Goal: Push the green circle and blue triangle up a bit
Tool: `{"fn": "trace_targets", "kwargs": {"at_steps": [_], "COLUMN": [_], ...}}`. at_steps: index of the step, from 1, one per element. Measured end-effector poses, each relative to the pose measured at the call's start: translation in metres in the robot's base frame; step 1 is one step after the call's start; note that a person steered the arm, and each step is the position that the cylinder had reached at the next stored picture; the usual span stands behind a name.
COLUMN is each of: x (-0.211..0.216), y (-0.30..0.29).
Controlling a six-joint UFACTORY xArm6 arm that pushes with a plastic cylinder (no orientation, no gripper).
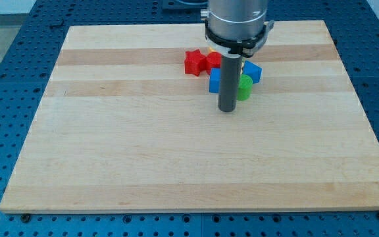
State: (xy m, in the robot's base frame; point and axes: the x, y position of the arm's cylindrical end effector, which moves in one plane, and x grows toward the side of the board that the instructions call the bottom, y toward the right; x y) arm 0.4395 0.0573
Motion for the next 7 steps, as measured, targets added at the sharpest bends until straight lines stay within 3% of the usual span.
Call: {"fn": "trace_targets", "kwargs": {"at_steps": [7], "x": [-0.022], "y": [0.012]}}
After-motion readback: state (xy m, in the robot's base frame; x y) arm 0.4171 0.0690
